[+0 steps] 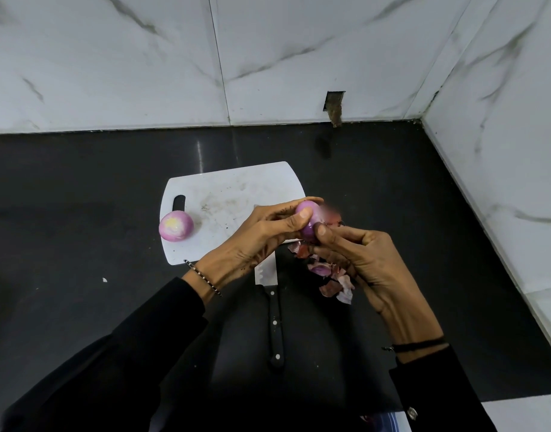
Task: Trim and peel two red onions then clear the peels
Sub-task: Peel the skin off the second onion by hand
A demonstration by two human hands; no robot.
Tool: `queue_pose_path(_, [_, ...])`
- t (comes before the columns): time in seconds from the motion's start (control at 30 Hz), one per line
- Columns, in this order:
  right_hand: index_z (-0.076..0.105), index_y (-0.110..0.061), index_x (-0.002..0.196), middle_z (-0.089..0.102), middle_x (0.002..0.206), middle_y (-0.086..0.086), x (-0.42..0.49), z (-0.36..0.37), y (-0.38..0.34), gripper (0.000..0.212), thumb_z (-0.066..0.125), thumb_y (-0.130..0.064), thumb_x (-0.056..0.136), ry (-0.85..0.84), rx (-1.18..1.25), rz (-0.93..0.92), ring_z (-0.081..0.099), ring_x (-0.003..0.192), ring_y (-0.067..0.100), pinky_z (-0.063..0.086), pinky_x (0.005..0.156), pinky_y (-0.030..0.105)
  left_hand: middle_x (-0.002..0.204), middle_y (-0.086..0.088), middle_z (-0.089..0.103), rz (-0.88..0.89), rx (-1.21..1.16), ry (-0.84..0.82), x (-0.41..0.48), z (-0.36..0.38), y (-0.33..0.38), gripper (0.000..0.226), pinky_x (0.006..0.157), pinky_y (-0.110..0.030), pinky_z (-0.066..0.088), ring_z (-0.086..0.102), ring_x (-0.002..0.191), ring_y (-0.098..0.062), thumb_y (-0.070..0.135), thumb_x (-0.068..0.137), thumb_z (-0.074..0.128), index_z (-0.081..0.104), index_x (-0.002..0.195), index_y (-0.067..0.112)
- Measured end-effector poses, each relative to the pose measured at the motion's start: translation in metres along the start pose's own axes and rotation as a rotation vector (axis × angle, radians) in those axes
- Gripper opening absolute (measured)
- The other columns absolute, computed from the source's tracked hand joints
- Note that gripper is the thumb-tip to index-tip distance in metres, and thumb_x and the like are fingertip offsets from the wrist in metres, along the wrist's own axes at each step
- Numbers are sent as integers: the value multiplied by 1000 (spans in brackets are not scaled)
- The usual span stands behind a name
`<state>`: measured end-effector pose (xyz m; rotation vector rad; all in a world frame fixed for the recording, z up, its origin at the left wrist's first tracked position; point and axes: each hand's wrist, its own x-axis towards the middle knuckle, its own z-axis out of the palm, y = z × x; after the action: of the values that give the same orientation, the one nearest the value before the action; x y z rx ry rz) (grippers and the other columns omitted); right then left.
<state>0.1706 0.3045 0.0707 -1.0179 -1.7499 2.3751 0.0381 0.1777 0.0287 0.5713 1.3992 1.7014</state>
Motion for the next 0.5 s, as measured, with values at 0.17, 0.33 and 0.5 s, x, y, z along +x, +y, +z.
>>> queue_pose_path(0.17, [80, -13, 84, 78, 90, 15, -1, -2, 2, 26, 83, -24, 61, 5, -15, -32, 77, 79, 21, 56, 75, 43, 128, -22, 64, -21, -103, -14, -2, 0, -1, 74, 102, -40, 51, 63, 118, -32, 43, 83, 74, 54, 136, -5])
queue_pose_path(0.33, [76, -5, 87, 77, 84, 15, -2, -1, 3, 26, 79, -13, 63, 3, 46, -58, 76, 73, 19, 62, 61, 27, 133, -27, 59, -35, -212, -6, -2, -1, -2, 78, 101, -35, 52, 62, 117, -30, 44, 84, 69, 49, 140, -6])
queue_pose_path(0.5, [75, -3, 95, 77, 88, 16, -2, -3, 2, 32, 78, -13, 65, -10, 28, -67, 76, 76, 20, 63, 64, 29, 130, -20, 63, -51, -309, -27, -5, -2, 0, 84, 104, -35, 51, 61, 120, -31, 52, 76, 78, 55, 136, -3])
